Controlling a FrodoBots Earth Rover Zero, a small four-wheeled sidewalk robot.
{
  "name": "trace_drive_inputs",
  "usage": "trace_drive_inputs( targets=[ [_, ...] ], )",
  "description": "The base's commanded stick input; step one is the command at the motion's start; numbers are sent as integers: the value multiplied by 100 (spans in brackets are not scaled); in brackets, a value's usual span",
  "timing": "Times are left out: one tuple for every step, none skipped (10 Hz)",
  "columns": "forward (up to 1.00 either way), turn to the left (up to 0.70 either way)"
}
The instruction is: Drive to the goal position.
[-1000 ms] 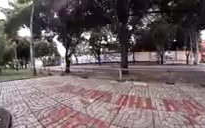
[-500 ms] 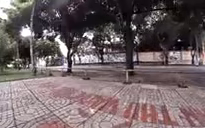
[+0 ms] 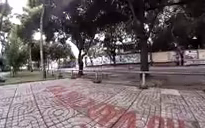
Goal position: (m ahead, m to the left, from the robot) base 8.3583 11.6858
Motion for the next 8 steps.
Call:
trace_drive_inputs(
  targets=[
    [70, 27],
    [70, 17],
    [70, 1],
    [70, 21],
    [70, 27],
    [70, 27],
    [70, 27],
    [70, 27]
  ],
)
